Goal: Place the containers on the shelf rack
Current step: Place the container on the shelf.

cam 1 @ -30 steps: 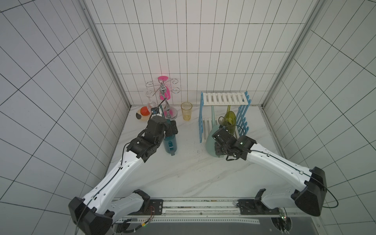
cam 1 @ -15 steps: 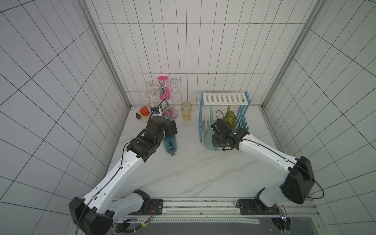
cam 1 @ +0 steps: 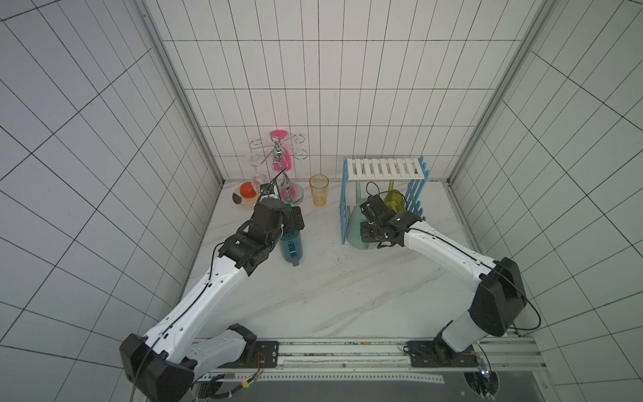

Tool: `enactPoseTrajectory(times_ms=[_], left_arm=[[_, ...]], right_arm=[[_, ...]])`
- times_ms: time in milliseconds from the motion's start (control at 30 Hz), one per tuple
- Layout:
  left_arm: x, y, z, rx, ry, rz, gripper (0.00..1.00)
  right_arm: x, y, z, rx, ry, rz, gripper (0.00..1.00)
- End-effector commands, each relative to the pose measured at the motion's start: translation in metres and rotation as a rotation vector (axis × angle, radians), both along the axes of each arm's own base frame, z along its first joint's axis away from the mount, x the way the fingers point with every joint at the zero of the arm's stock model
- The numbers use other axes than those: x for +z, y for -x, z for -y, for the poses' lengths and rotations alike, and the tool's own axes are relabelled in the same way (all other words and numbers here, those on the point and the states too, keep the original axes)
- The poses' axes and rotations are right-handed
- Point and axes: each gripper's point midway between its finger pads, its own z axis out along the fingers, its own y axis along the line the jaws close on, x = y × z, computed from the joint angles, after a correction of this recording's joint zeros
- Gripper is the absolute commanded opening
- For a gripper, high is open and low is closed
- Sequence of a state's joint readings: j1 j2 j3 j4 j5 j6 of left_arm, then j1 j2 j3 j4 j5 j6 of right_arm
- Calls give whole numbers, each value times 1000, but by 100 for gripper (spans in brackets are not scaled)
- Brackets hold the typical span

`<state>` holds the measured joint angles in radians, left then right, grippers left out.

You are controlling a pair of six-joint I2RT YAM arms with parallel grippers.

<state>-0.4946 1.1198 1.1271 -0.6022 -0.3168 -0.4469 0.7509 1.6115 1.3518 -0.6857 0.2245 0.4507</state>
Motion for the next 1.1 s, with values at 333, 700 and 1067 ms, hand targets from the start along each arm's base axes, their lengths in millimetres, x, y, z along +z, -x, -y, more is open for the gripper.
enactPoseTrajectory(times_ms=[333,700,1067], left_arm=[[3,-1,-2,1,-6,9,99],[1,0,-2,-1,-7,3,99],[-4,0,0,-5,-1,-6,99]], right_arm=[[27,-52,-11,-31,7,179,0],[-2,-67,-16,-64,35,155,0],[6,-54,-14,-69,-12,148,38]])
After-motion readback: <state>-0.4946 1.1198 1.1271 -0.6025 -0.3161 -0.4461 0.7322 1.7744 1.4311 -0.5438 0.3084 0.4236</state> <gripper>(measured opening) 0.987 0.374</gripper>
